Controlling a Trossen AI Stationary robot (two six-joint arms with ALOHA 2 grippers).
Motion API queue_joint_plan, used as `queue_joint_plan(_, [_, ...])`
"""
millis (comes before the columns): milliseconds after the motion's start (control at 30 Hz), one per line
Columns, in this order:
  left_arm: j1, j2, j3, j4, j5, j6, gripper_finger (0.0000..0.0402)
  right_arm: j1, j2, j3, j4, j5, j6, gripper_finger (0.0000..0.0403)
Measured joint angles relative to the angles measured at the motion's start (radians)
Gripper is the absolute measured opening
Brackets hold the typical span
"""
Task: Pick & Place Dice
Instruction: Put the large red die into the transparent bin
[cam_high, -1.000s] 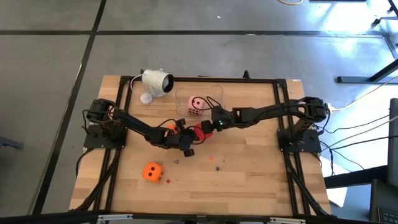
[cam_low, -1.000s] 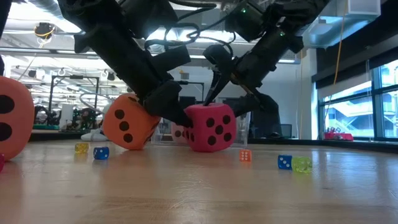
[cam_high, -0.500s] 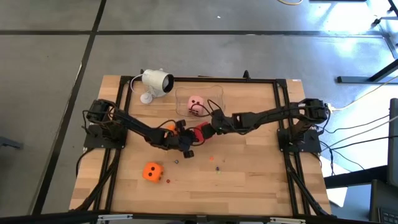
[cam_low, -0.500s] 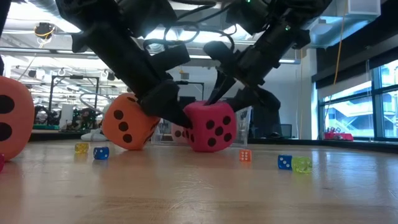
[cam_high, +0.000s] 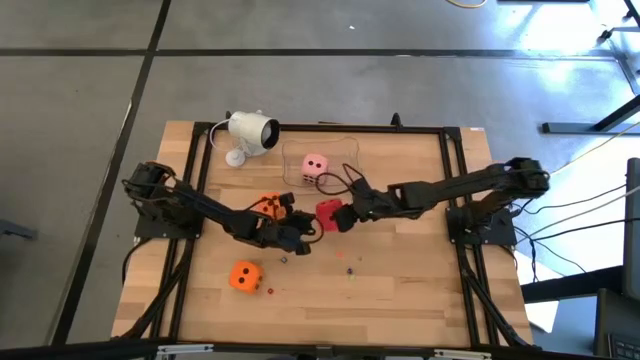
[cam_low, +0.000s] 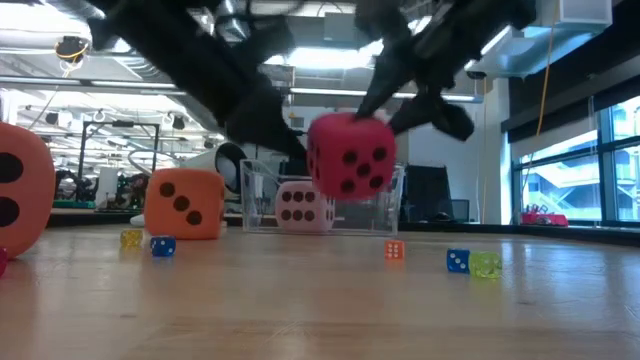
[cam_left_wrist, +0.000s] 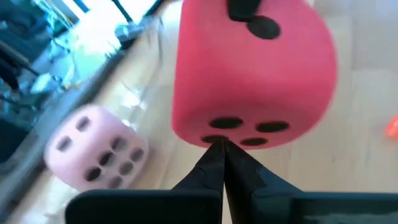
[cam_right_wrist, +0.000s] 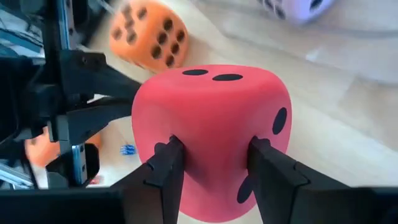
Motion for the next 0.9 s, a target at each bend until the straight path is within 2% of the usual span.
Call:
queue_joint_plan(167, [-0.045,-0.113,0.001,-0.014,-0.048,0.040,0.0013,0.022,-0.098,0.000,-0.012,0.137,-0.030,0.0153])
queue_joint_plan(300, [-0.076,-0.202,0.001,-0.025,-0.103,0.074,0.0050,0.025,-0.155,0.001,-0.044,0.267,-0.073,0.0153])
queue_joint_plan(467, [-0.107,-0.301,0.000,-0.079,-0.162,0.086,0.0100,0.008,-0.164,0.002,-0.062,0.410,-0.137,0.0153])
queue_joint_plan(667, [-0.119,-0.390,0.000,-0.131,-0.162,0.084,0.0124,-0.045,-0.123,0.002,-0.037,0.490,-0.204,0.0153])
queue_joint_plan(900, [-0.119,-0.414,0.000,-0.137,-0.163,0.077,0.0120,-0.125,-0.036,0.002,0.065,0.454,-0.303,0.0153])
